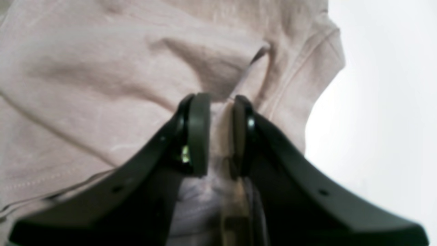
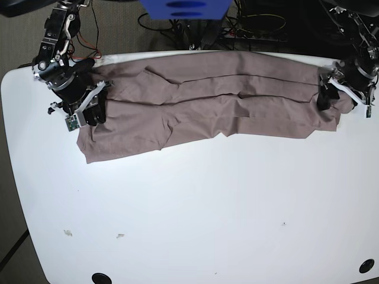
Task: Fold the T-shirt properly
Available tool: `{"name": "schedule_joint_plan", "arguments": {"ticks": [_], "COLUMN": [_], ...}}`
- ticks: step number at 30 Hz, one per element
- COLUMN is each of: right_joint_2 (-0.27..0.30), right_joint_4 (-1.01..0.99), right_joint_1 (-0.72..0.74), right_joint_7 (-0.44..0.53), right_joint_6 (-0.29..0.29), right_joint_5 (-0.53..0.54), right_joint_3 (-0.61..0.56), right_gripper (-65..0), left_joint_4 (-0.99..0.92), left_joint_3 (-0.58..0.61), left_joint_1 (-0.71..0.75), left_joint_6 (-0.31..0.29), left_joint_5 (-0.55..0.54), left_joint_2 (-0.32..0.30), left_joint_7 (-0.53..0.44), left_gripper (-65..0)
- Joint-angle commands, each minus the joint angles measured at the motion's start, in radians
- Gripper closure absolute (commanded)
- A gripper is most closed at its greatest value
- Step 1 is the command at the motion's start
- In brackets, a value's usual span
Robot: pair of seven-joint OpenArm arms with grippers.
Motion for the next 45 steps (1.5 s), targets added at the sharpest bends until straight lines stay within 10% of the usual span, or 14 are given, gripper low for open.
{"name": "schedule_joint_plan", "arguments": {"ticks": [1, 7, 15, 30, 45], "right_joint_2": [0.006, 0.006, 0.006, 0.006, 0.006], "right_joint_4": [0.006, 0.003, 0.001, 0.0, 0.0], "right_joint_1": [-0.005, -0.005, -0.005, -0.005, -0.005], "right_joint_7": [-0.035, -0.035, -0.035, -0.035, -0.035], "right_joint_6": [0.013, 0.015, 0.015, 0.015, 0.015], "right_joint_5": [-0.019, -0.019, -0.019, -0.019, -0.019], "right_joint_3": [-0.002, -0.002, -0.002, -0.002, -0.002], "right_gripper": [-13.2, -13.2, -13.2, -13.2, -13.0], "left_joint_4": [0.006, 0.006, 0.006, 0.299, 0.4], "left_joint_3": [0.002, 0.002, 0.002, -0.001, 0.002], "left_joint_1": [0.007, 0.007, 0.015, 0.061, 0.016], "left_joint_6": [-0.002, -0.002, -0.002, -0.002, -0.002], "left_joint_5": [0.003, 0.003, 0.006, 0.001, -0.145], "left_joint_2": [-0.003, 0.014, 0.025, 0.098, 0.143], "left_joint_7": [0.028, 0.014, -0.026, -0.019, 0.192], "left_gripper": [-49.4, -37.6, 0.0, 0.0, 0.0]}}
